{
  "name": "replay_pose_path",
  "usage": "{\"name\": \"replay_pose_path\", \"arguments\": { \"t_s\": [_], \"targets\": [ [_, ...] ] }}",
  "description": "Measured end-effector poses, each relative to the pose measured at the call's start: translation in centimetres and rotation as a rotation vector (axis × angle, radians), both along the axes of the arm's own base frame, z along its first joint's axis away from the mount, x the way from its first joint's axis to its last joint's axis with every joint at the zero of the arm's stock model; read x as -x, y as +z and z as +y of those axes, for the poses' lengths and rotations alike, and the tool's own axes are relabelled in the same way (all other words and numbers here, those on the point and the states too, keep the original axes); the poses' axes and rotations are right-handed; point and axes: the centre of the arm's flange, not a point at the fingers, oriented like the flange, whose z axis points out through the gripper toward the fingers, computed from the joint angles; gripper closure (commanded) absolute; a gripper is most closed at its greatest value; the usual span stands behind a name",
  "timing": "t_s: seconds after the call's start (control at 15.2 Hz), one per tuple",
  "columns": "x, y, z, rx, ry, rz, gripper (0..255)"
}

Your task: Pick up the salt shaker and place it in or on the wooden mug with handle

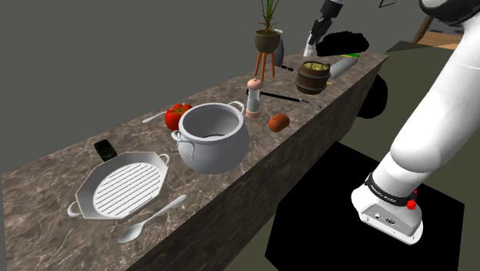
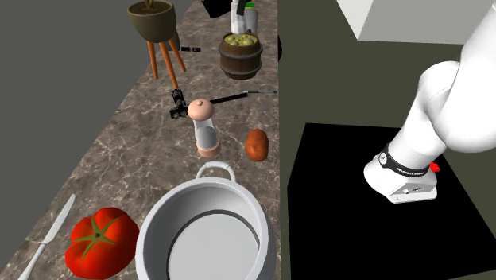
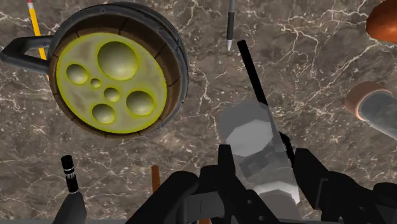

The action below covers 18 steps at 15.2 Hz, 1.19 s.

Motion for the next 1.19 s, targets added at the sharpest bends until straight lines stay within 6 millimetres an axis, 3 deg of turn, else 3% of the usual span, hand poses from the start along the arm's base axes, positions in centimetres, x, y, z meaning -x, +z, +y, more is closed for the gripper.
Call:
{"name": "replay_pose_path", "arguments": {
  "t_s": [0.79, 1.19],
  "targets": [
    [-0.5, 0.1, -15.8, 0.002, -0.001, 0.000, 255],
    [-0.5, -2.7, -16.4, 0.000, 0.002, 0.000, 255]
  ]
}}
